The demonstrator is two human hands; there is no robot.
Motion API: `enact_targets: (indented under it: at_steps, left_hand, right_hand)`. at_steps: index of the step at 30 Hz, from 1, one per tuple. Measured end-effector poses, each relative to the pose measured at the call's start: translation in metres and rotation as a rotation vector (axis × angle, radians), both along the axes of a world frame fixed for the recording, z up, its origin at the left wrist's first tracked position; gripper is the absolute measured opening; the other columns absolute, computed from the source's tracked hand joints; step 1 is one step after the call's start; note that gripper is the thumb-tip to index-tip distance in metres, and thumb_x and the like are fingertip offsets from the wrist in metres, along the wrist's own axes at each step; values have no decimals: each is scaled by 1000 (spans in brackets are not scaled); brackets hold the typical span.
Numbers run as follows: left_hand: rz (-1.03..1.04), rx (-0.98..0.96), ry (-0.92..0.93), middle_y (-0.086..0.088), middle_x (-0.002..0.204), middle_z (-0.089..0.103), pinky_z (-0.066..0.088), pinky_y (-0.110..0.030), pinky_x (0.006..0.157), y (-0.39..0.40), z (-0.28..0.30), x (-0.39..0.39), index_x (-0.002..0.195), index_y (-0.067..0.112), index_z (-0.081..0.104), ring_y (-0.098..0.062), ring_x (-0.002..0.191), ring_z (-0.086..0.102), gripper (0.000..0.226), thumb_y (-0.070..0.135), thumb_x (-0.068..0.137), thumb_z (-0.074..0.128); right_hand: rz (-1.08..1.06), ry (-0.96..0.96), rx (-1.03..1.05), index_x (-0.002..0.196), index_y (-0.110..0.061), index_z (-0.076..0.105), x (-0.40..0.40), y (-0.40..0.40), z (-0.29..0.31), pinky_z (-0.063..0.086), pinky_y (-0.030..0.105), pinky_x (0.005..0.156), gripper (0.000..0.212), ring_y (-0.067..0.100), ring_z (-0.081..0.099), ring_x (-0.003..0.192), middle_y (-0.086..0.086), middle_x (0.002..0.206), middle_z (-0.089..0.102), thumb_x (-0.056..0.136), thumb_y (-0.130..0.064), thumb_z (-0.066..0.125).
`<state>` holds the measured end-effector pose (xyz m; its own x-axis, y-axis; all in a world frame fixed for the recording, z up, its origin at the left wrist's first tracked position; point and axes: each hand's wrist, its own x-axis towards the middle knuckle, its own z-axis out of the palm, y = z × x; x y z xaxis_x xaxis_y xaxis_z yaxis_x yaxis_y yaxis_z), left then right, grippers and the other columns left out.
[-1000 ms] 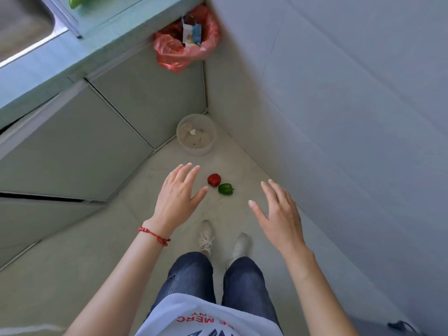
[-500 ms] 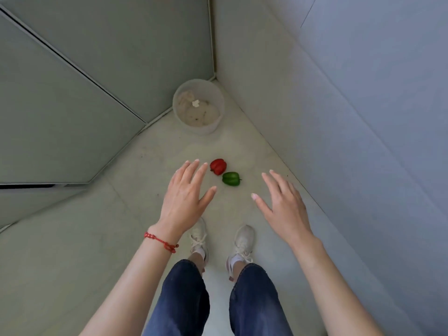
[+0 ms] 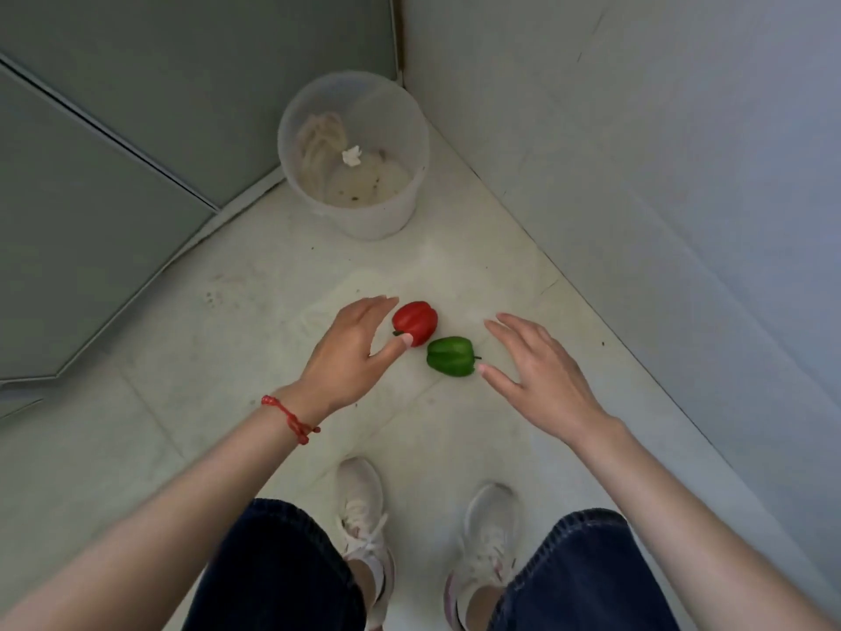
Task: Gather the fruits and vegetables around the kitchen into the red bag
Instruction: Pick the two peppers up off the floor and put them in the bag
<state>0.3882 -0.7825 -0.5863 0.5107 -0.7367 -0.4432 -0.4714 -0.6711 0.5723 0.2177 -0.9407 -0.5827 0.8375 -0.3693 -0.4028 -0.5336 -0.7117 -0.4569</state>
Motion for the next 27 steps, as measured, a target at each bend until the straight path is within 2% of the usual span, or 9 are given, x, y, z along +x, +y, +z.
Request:
enact_targets:
  at_steps: [4,8,11,16,20,23,27]
  left_hand:
    - [71,11,134,-3,145,40,23,-22,104,-7,-74,8,138,17,40,-18,134,34,51,37,92,48]
    - [395,-26,403,0,138,48,31,-23,98,-17,-145,17,134,19,46,-15,127,43,52,42,88,53]
    - [504,-56,439,-1,139,47,34,-26,98,-19,-186,23,136,19,42,-16,126,44,61,43,83,61]
    - [538,-50,457,-4,140,45,36,-30,98,-23,-232,26,138,17,37,-19,126,43,72,37,77,69]
    - [459,-50,428,-6,137,46,39,-36,102,-28,-252,23,138,15,37,-22,123,45,76,35,74,72]
    - [444,-69,423,-5,132,48,42,-35,100,-33,-259,23,136,14,40,-22,117,48,75,34,72,74]
    - [506,-85,537,-7,120,55,50,-42,93,-37,-262,20,126,11,50,-24,108,55,68,31,68,79]
  right_hand:
    - [-23,8,95,141,-23,32,2,-6,-67,22,22,105,57,12,23,137,-2,150,30,90,-45,47]
    - [-106,0,234,139,-28,35,3,-12,-132,22,20,104,61,9,28,134,-5,147,35,85,-45,56]
    - [-131,19,304,138,-29,35,2,-15,-171,23,20,104,66,10,30,133,-5,146,36,80,-46,63]
    - [-117,17,363,139,-31,32,1,-10,-218,22,17,100,79,8,32,130,-6,144,36,73,-45,71]
    - [-80,18,428,139,-32,30,0,-10,-245,32,23,103,85,9,36,126,-6,140,38,69,-44,76]
    - [-92,-1,448,140,-30,30,-1,-9,-257,36,27,104,86,8,39,122,-6,138,40,69,-39,77]
    - [-201,-65,506,139,-26,32,-5,-4,-264,39,21,98,85,7,45,116,-7,133,43,68,-32,79]
